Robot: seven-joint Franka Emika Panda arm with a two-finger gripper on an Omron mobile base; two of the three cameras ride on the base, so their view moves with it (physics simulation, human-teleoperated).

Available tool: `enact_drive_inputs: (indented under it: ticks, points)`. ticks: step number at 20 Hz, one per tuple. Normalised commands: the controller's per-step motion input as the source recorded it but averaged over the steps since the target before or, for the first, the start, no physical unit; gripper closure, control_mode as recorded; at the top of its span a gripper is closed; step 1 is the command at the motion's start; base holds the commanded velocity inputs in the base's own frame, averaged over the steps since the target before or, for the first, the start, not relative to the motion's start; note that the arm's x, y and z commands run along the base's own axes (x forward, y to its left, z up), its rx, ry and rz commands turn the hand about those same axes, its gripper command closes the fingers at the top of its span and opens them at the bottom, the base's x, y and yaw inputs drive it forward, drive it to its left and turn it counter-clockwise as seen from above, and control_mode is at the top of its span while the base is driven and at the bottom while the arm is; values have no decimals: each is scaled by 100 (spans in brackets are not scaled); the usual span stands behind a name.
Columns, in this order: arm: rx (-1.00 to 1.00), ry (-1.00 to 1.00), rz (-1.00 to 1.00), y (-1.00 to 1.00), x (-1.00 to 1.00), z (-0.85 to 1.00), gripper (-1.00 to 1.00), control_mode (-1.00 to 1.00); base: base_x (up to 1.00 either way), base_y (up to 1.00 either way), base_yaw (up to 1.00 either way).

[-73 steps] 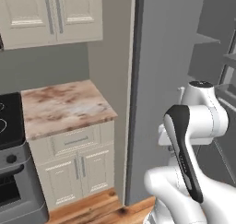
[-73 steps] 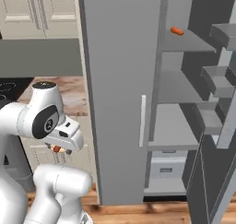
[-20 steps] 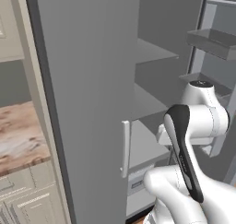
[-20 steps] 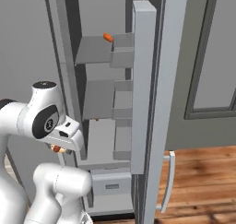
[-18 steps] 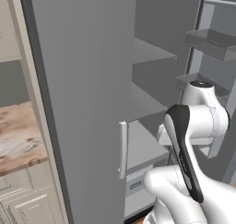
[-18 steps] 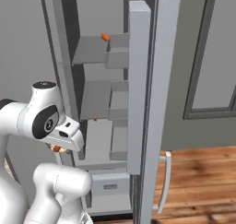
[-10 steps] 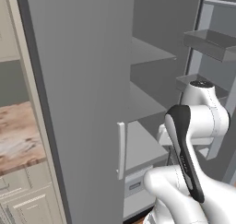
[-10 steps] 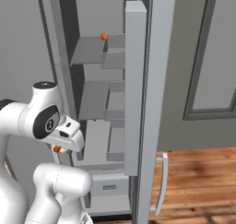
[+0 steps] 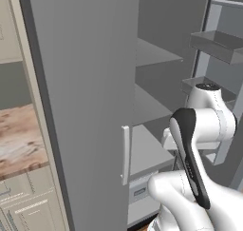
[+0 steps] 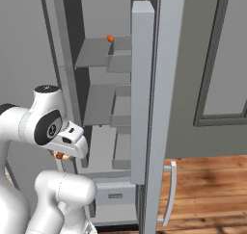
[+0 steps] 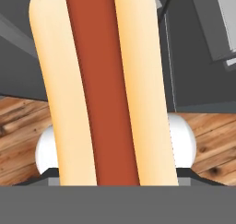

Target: Store the hot dog in the freezer for long-term storage. Close the freezer door after placing the cooked food.

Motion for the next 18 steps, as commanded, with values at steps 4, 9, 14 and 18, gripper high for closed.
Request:
enact_drive_inputs:
  ticks: [4,9,14,18]
  points:
    - [0,0,0,0,0,0,100,100,2,0,0]
    - [0,-2,1,0,18,0,100,-100,13,0,0]
    - [-1,-8,6,0,57,1,100,-100,0,0,0]
    - [0,-16,7,-5,51,0,100,-100,0,0,0]
